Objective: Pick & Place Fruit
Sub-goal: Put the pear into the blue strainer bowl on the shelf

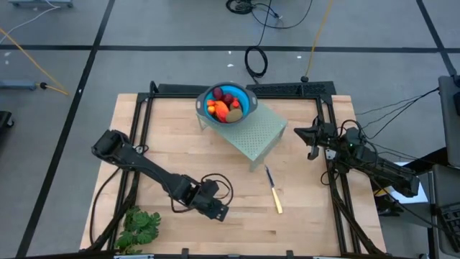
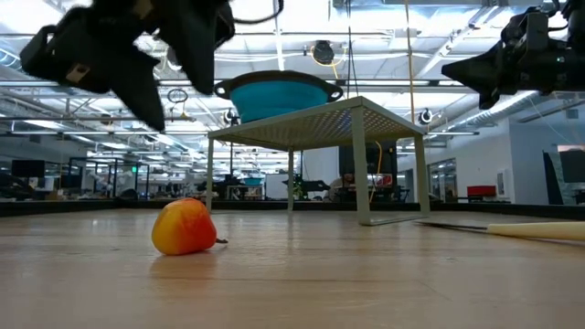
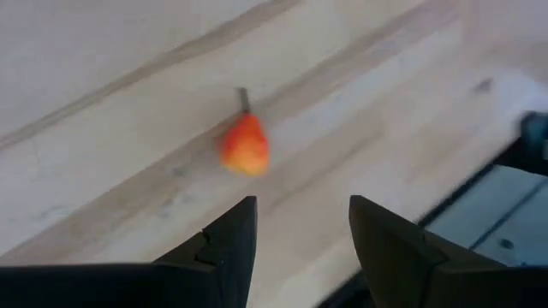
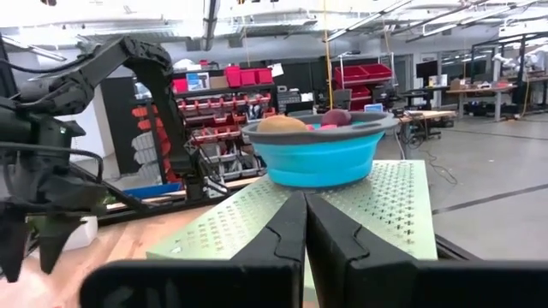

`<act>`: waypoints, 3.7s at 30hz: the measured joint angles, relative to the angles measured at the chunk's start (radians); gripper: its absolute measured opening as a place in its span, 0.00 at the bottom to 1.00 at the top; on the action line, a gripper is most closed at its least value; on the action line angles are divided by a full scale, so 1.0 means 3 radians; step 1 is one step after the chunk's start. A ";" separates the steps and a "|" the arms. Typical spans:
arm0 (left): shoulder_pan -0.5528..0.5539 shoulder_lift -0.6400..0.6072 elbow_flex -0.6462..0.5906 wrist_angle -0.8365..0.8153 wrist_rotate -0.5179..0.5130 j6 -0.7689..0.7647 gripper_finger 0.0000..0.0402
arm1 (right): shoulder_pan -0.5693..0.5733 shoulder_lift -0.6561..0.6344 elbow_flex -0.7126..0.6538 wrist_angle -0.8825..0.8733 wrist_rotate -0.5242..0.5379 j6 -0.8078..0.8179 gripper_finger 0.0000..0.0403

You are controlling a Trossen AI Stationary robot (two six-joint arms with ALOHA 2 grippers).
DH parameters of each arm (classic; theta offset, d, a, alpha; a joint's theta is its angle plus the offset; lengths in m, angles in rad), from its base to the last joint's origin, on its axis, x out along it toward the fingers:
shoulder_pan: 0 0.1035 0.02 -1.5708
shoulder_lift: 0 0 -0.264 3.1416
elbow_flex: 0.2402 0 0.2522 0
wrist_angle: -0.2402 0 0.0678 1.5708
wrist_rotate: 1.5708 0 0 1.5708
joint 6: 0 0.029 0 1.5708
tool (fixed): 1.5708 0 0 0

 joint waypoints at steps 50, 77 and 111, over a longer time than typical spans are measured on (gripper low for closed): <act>0.0113 0.0630 0.0003 0.0012 0.0185 0.0217 0.46 | 0.0000 0.0001 0.0000 -0.0006 0.0006 -0.0042 0.00; 0.0117 0.0638 0.0004 -0.0093 0.0344 0.0240 0.33 | 0.0000 0.0001 0.0000 -0.0004 0.0008 -0.0042 0.00; 0.0635 -0.0647 -0.0005 0.0037 -0.0241 0.1043 0.26 | 0.0001 0.0000 0.0000 -0.0005 0.0001 -0.0018 0.00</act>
